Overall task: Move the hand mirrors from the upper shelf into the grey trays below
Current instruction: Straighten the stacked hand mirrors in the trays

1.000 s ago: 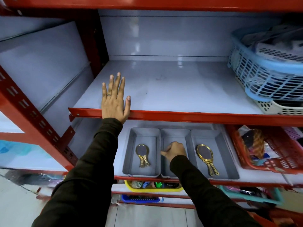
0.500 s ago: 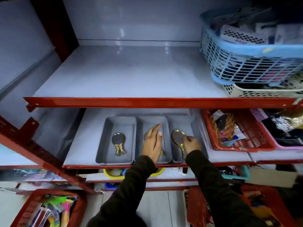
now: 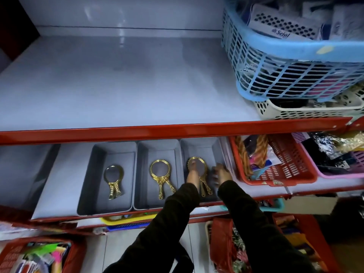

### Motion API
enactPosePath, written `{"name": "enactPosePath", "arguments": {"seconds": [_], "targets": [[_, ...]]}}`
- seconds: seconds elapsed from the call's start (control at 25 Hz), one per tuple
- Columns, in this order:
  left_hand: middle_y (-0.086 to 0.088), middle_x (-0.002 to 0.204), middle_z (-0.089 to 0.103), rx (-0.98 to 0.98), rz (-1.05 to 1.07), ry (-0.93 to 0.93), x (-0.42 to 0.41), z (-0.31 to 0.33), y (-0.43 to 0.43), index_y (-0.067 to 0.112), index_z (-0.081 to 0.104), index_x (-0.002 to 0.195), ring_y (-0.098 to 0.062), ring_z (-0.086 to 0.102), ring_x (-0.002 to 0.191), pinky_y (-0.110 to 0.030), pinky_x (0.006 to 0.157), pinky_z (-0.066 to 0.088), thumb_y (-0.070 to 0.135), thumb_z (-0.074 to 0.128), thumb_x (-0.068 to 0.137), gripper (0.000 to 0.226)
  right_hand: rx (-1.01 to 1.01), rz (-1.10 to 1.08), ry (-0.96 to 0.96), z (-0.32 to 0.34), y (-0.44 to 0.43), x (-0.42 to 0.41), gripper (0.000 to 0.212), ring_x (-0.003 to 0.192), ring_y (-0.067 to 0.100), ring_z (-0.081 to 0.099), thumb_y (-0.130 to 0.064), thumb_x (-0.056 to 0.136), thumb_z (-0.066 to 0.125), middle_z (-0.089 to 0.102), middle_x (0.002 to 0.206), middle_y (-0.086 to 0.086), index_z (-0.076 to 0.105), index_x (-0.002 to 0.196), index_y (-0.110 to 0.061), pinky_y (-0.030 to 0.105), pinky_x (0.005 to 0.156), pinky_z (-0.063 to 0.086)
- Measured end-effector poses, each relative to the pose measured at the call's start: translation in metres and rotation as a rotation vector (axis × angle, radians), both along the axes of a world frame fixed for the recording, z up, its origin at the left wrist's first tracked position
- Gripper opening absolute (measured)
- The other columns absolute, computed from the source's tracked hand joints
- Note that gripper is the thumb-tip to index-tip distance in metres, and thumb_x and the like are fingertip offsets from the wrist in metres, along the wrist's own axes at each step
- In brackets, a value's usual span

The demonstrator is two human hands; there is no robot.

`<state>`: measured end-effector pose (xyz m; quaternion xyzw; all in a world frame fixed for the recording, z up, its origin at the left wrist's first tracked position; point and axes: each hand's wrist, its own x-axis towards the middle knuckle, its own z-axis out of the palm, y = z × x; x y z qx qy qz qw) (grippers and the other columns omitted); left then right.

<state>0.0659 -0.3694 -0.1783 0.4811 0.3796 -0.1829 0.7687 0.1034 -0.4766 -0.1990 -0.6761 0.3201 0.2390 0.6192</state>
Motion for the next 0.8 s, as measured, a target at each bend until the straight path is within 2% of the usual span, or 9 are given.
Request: {"name": "enactPosePath", "arguments": {"seconds": [0.04,0.08,0.16,0.28,0.44,0.56,0.8], "targets": [[-0.015,0.132,0.055,-0.078,0.075,0.045,0.003,-0.004,-0.005,0.012,0.047,0.133,-0.031,0.057,0.112,-0.033,0.093,0.049,0.049,0.039,0.097,0.053,-0.049,0.031,0.007,-0.007,0.001,0.002,0.033,0.087,0.031,0.061,-0.032,0.099,0.042,0.06,0.089,0.015,0.062,0.091,-0.007,0.041,0.083,0.051],[-0.015,0.133,0.056,-0.135,0.144,0.076,0.006,-0.007,-0.009,0.006,0.047,0.136,-0.031,0.058,0.111,-0.034,0.094,0.048,0.052,0.042,0.095,0.062,-0.093,0.045,0.003,-0.014,0.002,0.002,0.037,0.099,0.033,0.062,-0.035,0.097,0.042,0.064,0.1,0.019,0.063,0.098,-0.005,0.046,0.097,0.049],[-0.02,0.142,0.05,-0.195,0.179,0.107,0.008,-0.012,-0.014,0.003,0.041,0.143,-0.034,0.051,0.126,-0.039,0.106,0.041,0.056,0.042,0.093,0.073,-0.155,0.058,0.009,-0.024,0.001,0.0,0.046,0.114,0.037,0.06,-0.04,0.094,0.043,0.064,0.12,0.021,0.063,0.114,-0.003,0.048,0.106,0.044],[-0.021,0.152,0.038,-0.128,0.158,0.115,0.006,-0.013,-0.013,0.005,0.034,0.148,-0.035,0.038,0.14,-0.038,0.111,0.035,0.054,0.029,0.098,0.07,-0.23,0.151,0.023,-0.031,-0.002,-0.005,0.05,0.117,0.034,0.06,-0.043,0.095,0.041,0.064,0.126,0.019,0.06,0.121,-0.004,0.042,0.103,0.048],[-0.018,0.153,0.037,-0.176,0.247,0.108,0.001,-0.017,-0.012,0.011,0.035,0.149,-0.032,0.035,0.141,-0.031,0.105,0.033,0.055,0.028,0.098,0.068,-0.172,0.109,0.037,-0.037,-0.003,-0.006,0.05,0.114,0.037,0.059,-0.042,0.092,0.044,0.063,0.124,0.023,0.065,0.117,-0.004,0.048,0.105,0.044],[-0.016,0.156,0.032,-0.144,0.236,0.098,0.002,-0.024,-0.01,0.014,0.027,0.152,-0.03,0.03,0.144,-0.039,0.118,0.025,0.058,0.027,0.097,0.07,-0.161,0.085,0.034,-0.038,-0.003,-0.01,0.053,0.114,0.038,0.059,-0.044,0.088,0.047,0.063,0.124,0.022,0.064,0.118,-0.004,0.05,0.105,0.044],[-0.008,0.155,0.035,-0.09,0.184,0.055,-0.003,-0.023,-0.008,0.02,0.031,0.151,-0.031,0.032,0.142,-0.044,0.114,0.026,0.059,0.022,0.097,0.066,-0.095,0.054,0.033,-0.039,-0.001,-0.004,0.045,0.111,0.038,0.061,-0.039,0.087,0.05,0.068,0.118,0.019,0.067,0.11,-0.005,0.052,0.104,0.045]]}}
